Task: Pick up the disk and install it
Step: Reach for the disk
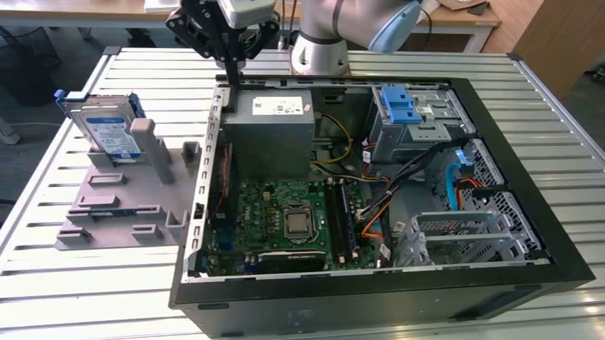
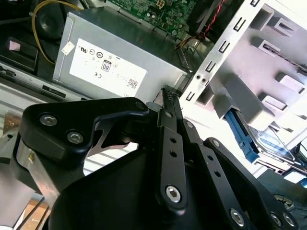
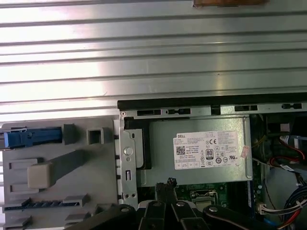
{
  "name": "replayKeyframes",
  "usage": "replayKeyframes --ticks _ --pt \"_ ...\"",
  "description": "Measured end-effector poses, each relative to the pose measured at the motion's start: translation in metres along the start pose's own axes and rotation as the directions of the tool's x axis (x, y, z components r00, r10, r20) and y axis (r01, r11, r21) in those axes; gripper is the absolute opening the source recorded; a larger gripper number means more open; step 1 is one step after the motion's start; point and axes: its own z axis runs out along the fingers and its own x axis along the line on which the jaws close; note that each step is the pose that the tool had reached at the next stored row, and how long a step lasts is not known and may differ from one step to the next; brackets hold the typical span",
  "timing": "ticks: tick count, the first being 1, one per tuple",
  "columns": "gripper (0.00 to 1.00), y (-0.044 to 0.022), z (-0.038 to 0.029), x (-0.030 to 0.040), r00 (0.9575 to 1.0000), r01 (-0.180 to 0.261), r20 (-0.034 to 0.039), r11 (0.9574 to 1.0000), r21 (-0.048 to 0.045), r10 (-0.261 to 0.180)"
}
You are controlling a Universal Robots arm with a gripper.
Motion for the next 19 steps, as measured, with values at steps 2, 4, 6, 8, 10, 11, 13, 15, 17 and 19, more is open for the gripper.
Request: replayKeyframes --ticks 2,4,6,8,10,11,13,15,17,19 --pt "0.11 0.0012 0.0 0.0023 1.0 0.0 -0.0001 1.0 0.0001 0.0" --pt "0.11 0.0024 0.0 0.0046 1.0 0.0 -0.0001 1.0 0.0001 0.0" --pt "0.11 0.0036 0.0 0.0069 1.0 0.0 -0.0001 1.0 0.0 0.0" --pt "0.11 0.0048 0.0 0.0092 1.0 0.0 -0.0001 1.0 0.0001 0.0" --pt "0.11 0.006 0.0 0.0117 1.0 0.0 -0.0001 1.0 0.0001 0.0" --pt "0.11 0.0065 0.0 0.013 1.0 0.0 -0.0001 1.0 0.0001 0.0" --pt "0.11 0.0077 0.0 0.0158 1.0 0.0 -0.0001 1.0 0.0001 0.0" --pt "0.11 0.0089 0.0 0.0187 1.0 0.0 -0.0001 1.0 0.0001 0.0" --pt "0.11 0.01 0.0 0.0213 1.0 0.0 -0.0001 1.0 0.0001 0.0" --pt "0.11 0.0112 0.0001 0.0238 1.0 0.0 0.0 1.0 0.0 0.0"
